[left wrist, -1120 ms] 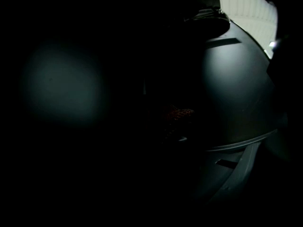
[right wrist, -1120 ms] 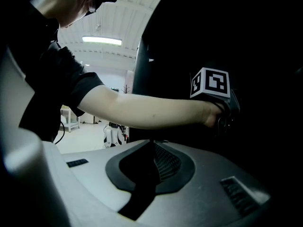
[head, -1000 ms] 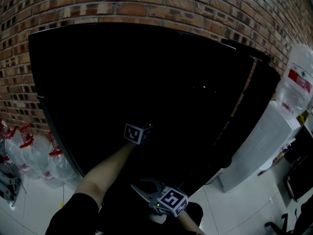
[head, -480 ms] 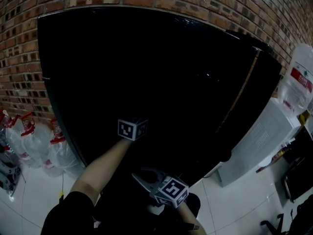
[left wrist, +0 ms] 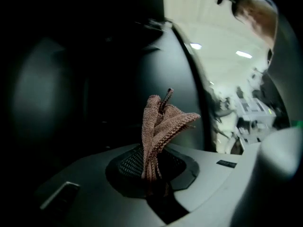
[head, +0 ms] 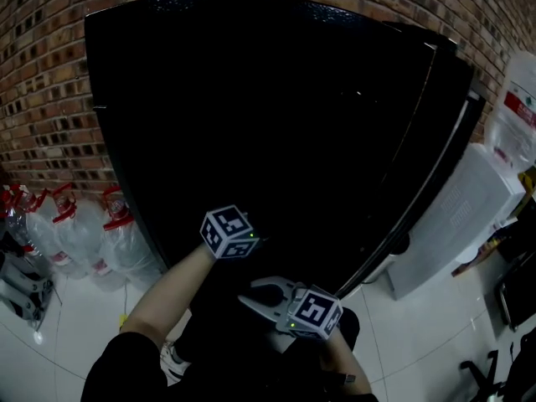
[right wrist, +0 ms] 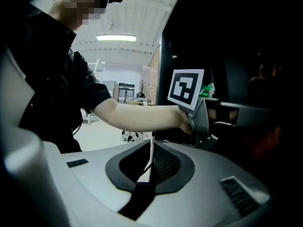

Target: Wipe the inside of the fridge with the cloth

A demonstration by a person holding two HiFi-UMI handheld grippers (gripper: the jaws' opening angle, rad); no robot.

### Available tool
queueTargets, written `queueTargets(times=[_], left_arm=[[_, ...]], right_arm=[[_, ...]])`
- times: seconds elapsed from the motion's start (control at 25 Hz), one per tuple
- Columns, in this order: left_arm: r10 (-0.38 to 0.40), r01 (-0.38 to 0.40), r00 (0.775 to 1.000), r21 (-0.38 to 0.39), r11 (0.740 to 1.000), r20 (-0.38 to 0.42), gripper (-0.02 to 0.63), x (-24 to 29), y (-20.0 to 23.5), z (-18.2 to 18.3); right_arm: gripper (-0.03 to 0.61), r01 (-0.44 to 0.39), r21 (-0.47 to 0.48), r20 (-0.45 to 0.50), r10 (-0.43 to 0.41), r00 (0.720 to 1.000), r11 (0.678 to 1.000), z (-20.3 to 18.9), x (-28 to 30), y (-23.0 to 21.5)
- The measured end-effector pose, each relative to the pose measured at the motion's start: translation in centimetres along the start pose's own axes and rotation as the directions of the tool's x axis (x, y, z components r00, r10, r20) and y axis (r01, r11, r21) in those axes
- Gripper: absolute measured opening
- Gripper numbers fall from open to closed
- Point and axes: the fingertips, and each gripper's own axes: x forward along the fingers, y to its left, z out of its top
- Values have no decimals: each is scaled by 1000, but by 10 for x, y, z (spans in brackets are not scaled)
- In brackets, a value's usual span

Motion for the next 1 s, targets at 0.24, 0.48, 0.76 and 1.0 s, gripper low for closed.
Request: queueTargets(times=[0.24, 0.48, 0.76, 1.0], left_arm=[[-249, 248, 969, 74, 966, 5, 58, 12, -54, -5], [-259, 258, 966, 64, 964, 15, 61, 27, -47, -2], [-157, 157, 987, -2, 988, 20, 63, 31, -9, -4], [20, -20, 1000, 10, 1000, 13, 63, 38, 34, -12]], right_arm=[[26, -15, -16, -40, 14, 999, 1000, -2, 11, 10], [26, 8, 1, -25, -8, 1000, 1000, -5, 9, -10], [26, 89, 62, 58, -93, 994, 994, -4, 3, -47], [26, 164, 60, 72, -168, 983, 985, -3, -2, -64]])
